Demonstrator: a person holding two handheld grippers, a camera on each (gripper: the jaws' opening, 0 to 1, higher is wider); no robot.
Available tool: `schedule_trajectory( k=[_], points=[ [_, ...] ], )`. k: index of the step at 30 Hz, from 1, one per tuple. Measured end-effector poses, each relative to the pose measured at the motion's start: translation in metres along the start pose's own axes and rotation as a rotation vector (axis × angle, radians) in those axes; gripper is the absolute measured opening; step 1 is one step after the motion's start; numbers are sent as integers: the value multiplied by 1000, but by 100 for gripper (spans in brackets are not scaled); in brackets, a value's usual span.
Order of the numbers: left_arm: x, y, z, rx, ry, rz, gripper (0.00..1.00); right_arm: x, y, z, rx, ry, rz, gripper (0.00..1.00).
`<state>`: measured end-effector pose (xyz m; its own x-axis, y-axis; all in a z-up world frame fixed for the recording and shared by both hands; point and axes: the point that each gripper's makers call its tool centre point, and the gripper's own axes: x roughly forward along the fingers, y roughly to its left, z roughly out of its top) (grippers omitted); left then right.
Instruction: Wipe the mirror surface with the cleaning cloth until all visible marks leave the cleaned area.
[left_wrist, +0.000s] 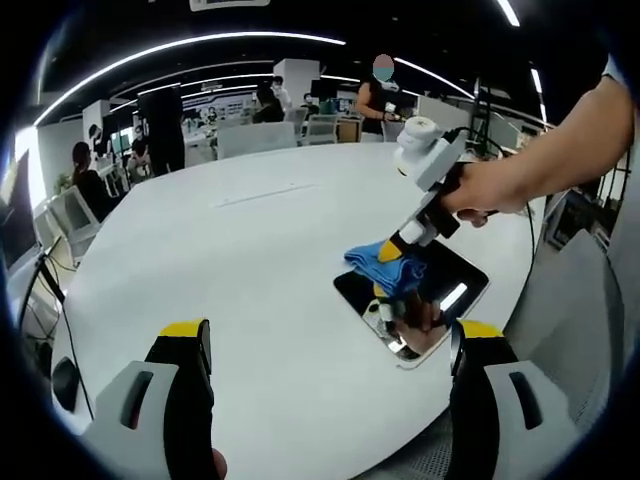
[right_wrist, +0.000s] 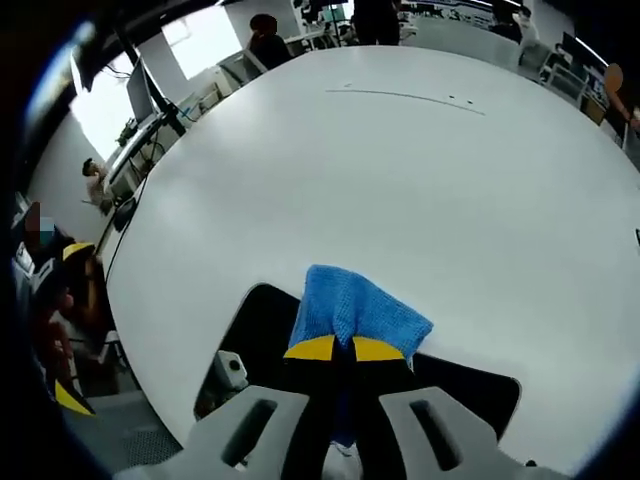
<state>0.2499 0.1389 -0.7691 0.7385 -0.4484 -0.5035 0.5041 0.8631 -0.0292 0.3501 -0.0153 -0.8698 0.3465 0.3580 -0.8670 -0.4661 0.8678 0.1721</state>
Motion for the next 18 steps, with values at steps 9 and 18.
schedule_trajectory(
  k=[9,18],
  points=[
    [-3,-1,4,27,2,-7,99,-7,7,-16,1,1,-3,0],
    [2,-5,16,21,-19,7,99,-12,13,-28,10,11,5,0]
  ],
)
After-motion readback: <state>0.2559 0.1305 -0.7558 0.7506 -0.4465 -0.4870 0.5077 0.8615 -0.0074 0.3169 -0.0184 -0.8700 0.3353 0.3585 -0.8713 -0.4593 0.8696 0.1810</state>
